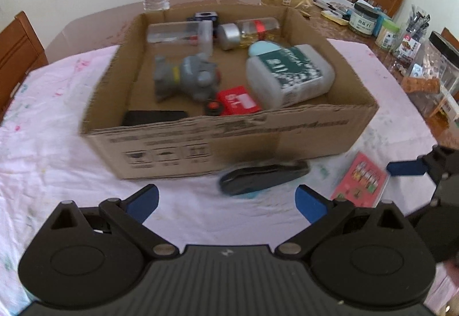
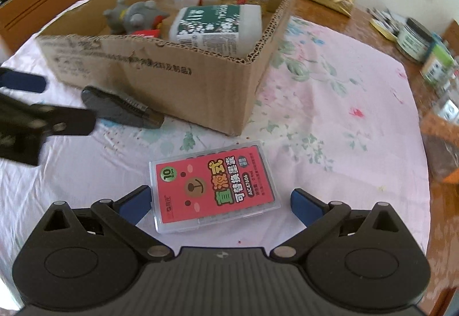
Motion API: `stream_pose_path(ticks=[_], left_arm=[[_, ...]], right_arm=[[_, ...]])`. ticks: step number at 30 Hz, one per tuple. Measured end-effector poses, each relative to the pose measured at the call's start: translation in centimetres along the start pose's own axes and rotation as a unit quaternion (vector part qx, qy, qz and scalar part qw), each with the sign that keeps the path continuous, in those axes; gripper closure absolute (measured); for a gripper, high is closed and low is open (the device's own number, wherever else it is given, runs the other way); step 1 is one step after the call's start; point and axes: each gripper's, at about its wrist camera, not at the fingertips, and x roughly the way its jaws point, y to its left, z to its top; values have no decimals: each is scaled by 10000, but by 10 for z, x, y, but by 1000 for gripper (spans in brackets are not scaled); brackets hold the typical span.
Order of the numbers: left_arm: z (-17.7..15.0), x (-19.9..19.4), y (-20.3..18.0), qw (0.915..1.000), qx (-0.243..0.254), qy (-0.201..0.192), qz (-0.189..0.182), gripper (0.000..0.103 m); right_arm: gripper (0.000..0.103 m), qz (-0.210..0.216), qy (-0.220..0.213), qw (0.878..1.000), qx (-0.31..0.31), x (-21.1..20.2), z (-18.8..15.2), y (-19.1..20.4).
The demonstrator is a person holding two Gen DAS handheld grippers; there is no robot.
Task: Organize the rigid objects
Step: 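Close the left tool on the black glasses case while the right tool grasps the pink card package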
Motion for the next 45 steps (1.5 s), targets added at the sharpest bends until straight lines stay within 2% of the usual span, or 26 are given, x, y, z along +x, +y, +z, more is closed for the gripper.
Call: stream_pose_path(ticks=[3,6,10,17,23,26,37,45], left_arm=[[0,7,-12,9999,-144,-9,20,2],[0,14,-23,9994,-251,-94,229,2],[2,22,-31,9989,-366,-128,256,2],[6,37,-41,9977,-300,-108,596,3],[6,38,-39,9970,-481,-34,603,6],[7,39,-36,9970,-584,-2,498,14],[-2,30,-15,9979,-447,98,466,14],[-18,18,14,9985,-351,72,426,14]], right_arm=[[0,90,-44,9998,-143,0,0,-4],[0,132,-98,9996,-214,-2,-1,-4],[0,181,-173,9993,-289,-2,-3,-5],[0,206,-221,9990,-322,-2,-3,-5],[0,188,-240,9991,-292,-3,-4,-5],[0,167,-246,9992,-261,-3,-3,-5],[0,110,-179,9996,-163,-1,-1,-1],[0,278,-113,9985,-458,1,4,15]])
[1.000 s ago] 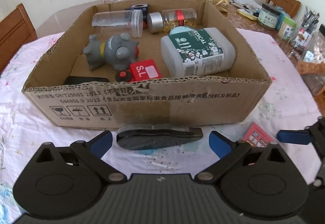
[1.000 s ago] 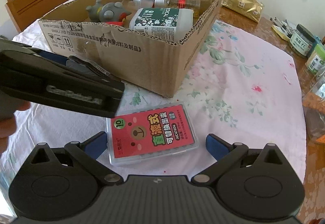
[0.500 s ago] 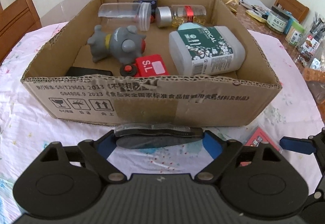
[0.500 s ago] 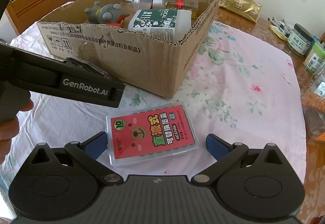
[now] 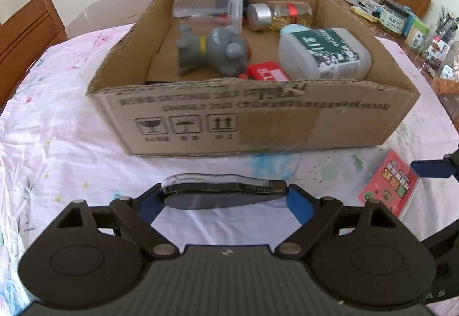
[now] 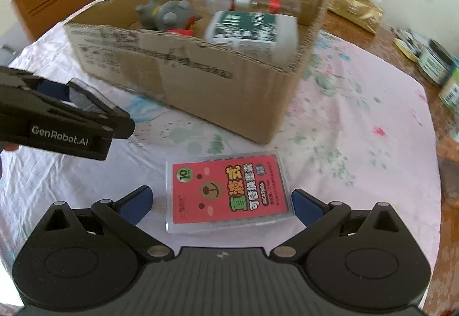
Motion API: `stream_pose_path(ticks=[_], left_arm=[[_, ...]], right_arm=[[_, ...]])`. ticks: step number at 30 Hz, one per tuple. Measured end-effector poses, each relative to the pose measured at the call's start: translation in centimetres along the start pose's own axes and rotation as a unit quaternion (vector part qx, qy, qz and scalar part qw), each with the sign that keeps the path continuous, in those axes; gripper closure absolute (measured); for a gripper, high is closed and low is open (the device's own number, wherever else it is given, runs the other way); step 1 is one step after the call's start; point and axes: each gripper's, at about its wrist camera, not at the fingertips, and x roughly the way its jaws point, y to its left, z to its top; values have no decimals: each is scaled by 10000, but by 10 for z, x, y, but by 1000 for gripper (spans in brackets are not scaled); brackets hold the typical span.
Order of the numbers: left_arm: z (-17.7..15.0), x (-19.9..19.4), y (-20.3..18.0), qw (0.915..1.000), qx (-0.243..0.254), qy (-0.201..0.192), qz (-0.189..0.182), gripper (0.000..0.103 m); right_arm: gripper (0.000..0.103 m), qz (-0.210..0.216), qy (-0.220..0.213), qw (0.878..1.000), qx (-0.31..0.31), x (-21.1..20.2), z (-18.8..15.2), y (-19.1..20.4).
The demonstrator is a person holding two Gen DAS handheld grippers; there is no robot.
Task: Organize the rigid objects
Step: 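Close the left tool on the black glasses case while the right tool grasps the pink card package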
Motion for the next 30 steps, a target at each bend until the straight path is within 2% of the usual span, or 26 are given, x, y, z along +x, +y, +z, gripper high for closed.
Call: stream_pose_path(ticks=[9,19,26,30], left_arm=[[-3,-1,1,9999,-150,-72,29,13],[-2,3,-1,9991,-377,-53,178,13],[-2,4,-3,9994,-270,-71,199,13],[-1,5,-2,9994,-263,-71,201,13]], right_arm=[[0,164,148,9995,-246,5,9,-5],[0,138,134,9996,-192,6,8,-4],[0,184,131,9994,-253,6,8,-5],[4,206,141,9992,-301,4,9,-5]])
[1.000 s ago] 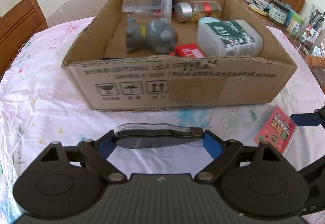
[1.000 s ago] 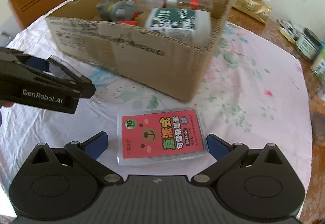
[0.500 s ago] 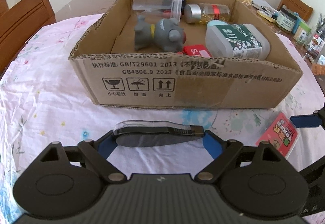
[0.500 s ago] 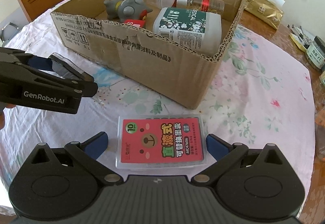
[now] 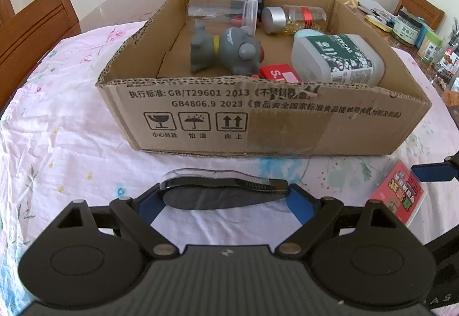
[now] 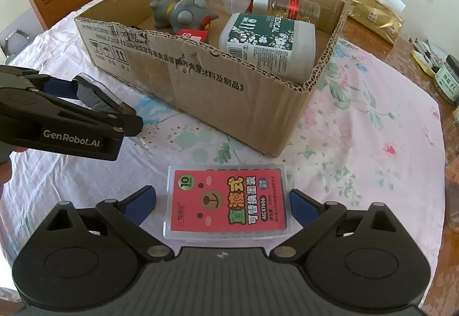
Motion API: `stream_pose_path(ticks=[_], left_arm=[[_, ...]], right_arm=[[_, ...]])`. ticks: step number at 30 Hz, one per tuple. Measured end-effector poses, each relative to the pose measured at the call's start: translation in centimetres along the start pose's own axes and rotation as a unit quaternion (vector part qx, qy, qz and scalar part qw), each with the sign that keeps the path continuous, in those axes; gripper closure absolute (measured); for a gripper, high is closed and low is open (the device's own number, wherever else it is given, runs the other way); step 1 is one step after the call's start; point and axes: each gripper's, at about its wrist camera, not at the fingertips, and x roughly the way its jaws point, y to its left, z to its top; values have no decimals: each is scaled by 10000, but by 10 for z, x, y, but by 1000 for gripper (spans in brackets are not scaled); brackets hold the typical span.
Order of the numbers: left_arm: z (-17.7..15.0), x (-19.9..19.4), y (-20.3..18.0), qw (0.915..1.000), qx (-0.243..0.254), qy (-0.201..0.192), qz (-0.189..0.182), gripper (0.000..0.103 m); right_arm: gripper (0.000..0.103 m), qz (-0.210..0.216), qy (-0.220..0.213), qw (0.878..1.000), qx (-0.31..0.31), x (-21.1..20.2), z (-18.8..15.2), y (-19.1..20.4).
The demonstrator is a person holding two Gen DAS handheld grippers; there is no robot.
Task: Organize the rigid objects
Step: 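Close the left tool on the black glasses case while the right tool grasps the pink card package, then carry the glasses case and pink card into the box and open both tools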
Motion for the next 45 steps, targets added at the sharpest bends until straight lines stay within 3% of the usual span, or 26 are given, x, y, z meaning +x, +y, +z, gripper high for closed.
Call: stream_pose_path(ticks=[24,37,45], left_arm=[[2,0,2,9998,109,88,-127,14],[8,-31,10,9949,886,161,-449,14],[28,-73,24,9883,1278,148,-824,14]], right_arm=[[10,-94,105,9995,287,-3,5,0],[10,-66,49,9996,268,-33,14,-3],[10,95,-491,9985,236,-85,43,-7]])
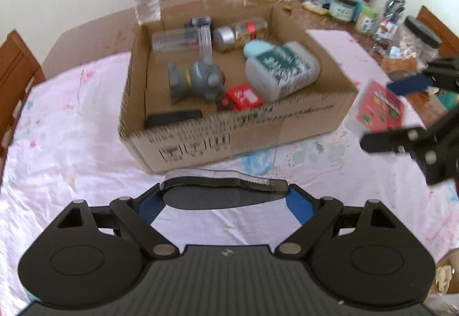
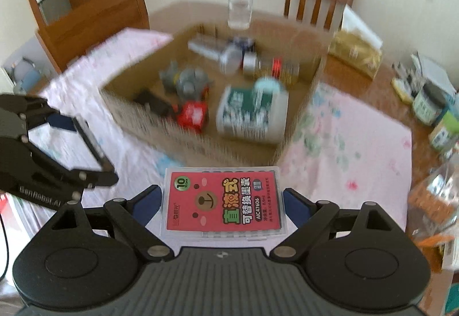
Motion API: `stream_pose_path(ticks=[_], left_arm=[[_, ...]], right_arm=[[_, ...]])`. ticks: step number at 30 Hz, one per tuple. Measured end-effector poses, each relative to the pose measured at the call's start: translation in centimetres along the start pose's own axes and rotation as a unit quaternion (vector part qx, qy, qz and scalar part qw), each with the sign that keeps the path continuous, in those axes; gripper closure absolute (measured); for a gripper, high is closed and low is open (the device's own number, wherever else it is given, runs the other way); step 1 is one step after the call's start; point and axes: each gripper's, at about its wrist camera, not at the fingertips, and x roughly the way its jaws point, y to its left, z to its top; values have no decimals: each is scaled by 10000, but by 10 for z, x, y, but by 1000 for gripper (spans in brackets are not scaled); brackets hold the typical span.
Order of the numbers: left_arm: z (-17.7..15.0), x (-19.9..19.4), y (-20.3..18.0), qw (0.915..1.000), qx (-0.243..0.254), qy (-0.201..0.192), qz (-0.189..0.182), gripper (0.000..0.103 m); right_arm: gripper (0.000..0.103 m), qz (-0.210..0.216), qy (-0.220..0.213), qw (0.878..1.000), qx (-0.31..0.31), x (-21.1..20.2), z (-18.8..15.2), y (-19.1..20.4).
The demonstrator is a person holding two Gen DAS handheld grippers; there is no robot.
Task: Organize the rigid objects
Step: 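Carry the glasses case and pink card into the box and open both tools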
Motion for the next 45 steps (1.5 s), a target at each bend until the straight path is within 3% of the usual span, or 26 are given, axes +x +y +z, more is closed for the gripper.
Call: stream_pose_path(ticks=[6,11,14,16,24,35,41,45], left_arm=[[26,-25,13,9993,52,-356,45,14],[48,-27,27,9983,-9,-568,147,14],[60,-22,34,9977,-6,-632,228,14],[66,-18,38,9975,18,-669,245,14],[90,2,41,9971,132,-729,185,14],[134,51,16,9974,313,-635,-118,14],[144,80,10,9984,319,-474,-8,14],[144,83,11,9979,244,-602,25,9]], right_arm=[[10,-82,-431,9990,102,0,36,-3],[10,-152,-366,9986,338,28,54,-4],[8,-136,-274,9983,487,41,54,-4],[0,-125,-270,9981,537,44,52,-3],[0,-163,-358,9952,894,33,48,-4],[0,-766,-188,9936,803,24,48,2],[0,-861,-146,9921,903,23,47,-2],[0,-889,-154,9914,950,23,47,-5]])
